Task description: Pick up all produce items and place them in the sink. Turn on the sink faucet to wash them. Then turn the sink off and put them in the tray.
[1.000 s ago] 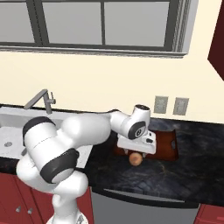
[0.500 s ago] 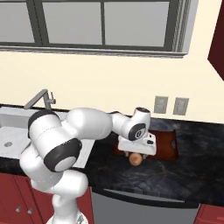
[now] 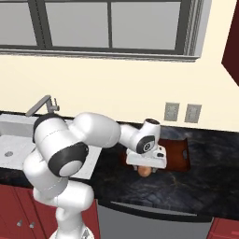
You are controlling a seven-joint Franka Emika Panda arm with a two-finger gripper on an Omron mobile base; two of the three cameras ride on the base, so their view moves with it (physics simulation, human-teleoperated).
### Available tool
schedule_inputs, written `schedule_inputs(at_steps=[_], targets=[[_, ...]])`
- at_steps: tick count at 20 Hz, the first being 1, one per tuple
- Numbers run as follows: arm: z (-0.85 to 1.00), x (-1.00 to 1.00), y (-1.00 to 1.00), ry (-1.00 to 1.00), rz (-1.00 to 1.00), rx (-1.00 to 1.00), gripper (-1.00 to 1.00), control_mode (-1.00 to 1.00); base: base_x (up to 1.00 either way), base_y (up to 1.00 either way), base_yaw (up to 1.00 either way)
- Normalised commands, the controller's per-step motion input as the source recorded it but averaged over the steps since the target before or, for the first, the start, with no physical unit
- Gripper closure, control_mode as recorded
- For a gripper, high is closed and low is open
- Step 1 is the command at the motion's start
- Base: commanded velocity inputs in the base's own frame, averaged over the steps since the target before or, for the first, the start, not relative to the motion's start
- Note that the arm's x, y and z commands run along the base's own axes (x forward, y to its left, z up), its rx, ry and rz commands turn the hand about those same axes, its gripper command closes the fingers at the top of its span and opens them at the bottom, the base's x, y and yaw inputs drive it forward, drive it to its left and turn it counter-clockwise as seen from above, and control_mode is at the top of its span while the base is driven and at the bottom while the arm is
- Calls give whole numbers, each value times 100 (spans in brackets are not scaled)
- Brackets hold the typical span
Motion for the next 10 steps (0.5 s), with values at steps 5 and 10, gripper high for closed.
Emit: schedule_inputs(at_steps=[5, 10], targets=[[-9, -16, 5, -1, 2, 0, 100, -100, 0, 0, 0], [49, -43, 15, -9, 0, 0, 100, -100, 0, 0, 0]])
